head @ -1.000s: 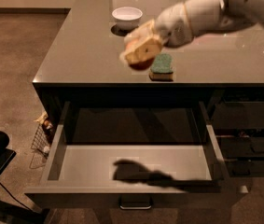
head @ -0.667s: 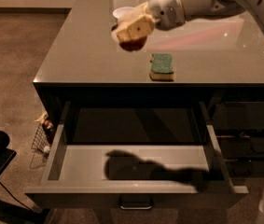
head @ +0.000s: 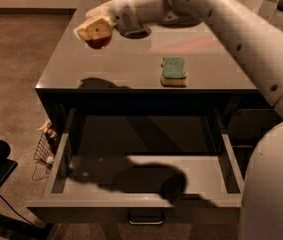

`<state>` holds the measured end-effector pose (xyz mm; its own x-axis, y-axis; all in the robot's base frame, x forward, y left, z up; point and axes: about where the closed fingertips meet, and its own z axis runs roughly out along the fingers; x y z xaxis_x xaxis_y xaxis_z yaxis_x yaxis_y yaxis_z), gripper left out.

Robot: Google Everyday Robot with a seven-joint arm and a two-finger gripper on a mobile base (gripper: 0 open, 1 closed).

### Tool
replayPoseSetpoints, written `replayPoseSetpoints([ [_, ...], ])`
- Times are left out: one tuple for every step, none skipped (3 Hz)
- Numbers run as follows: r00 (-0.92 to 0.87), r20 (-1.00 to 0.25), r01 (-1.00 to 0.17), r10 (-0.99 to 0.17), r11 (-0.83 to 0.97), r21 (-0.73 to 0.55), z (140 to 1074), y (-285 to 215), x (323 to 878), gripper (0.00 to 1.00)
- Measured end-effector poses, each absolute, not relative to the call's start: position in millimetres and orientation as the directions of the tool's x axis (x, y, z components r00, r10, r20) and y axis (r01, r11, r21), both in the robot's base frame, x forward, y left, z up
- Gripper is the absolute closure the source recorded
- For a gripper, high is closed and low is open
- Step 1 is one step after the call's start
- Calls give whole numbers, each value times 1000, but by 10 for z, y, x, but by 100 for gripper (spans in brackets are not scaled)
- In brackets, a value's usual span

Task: Pick apple from top drawer and place on counter

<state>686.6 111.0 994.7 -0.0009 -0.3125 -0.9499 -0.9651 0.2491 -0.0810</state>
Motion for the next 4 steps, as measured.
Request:
replayPoseSetpoints([
  [-5, -930, -951, -367, 290, -109, 9416, 1421, 7013, 100],
  [-53, -899, -950, -435, 299, -89, 8735, 1637, 7190, 98],
  [-52, -900, -951, -433, 297, -88, 8746, 1645, 7181, 77],
  [-52, -900, -951, -433, 297, -88, 8746, 1645, 7181, 45],
])
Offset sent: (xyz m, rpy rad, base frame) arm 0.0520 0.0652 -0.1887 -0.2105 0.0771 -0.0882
